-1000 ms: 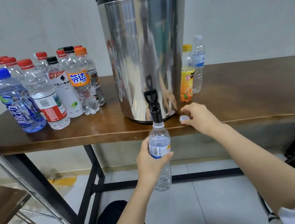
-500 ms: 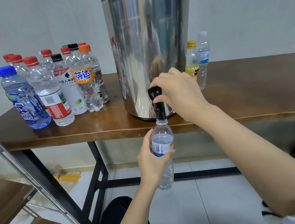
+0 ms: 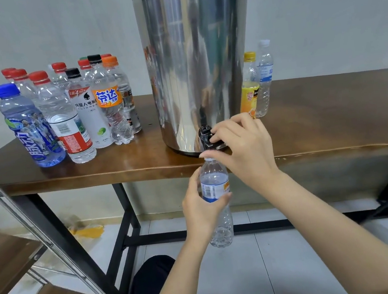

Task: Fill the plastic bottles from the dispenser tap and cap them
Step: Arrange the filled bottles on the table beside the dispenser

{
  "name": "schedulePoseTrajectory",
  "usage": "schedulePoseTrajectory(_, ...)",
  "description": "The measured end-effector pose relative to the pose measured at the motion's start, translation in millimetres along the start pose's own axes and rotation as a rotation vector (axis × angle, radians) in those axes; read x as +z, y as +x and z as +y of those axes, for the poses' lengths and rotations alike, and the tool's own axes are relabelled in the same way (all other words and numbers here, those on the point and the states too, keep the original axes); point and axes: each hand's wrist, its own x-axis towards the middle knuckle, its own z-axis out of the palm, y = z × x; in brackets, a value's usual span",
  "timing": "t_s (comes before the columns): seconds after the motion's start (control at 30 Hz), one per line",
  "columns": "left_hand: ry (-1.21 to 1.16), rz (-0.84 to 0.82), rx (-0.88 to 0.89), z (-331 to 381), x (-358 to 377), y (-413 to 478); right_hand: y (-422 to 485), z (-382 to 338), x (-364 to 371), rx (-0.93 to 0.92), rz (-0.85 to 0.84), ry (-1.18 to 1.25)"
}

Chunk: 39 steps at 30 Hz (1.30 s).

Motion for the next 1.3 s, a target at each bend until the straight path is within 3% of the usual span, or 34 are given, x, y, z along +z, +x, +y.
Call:
schedulePoseTrajectory(0.17, -0.016, 0.009, 0.004, -1, 2, 0, 1, -11, 0, 0.23, -0.033, 0.102)
schedulePoseTrajectory(0.3, -0.037, 0.01, 0.004, -5, 3, 2, 3, -6, -2, 0.271, -0.107, 0.194)
schedulePoseTrajectory(0.43, -0.043, 0.034, 0.017, -6, 5, 2, 11, 20, -16, 0.385, -0.311, 0.551)
schedulePoseTrajectory(0.53, -0.043, 0.062, 0.019, -9, 6, 2, 14, 32, -18, 0.442, -0.39, 0.681)
schedulePoseTrajectory(0.93, -0.042, 0.083, 0.042, -10, 7, 3, -20, 16, 20, 0.397, 0.104, 0.476)
schedulePoseTrajectory(1.3, -0.069, 0.072, 0.03, -15, 9, 2, -24, 9, 31, 0.419, 0.215, 0.5)
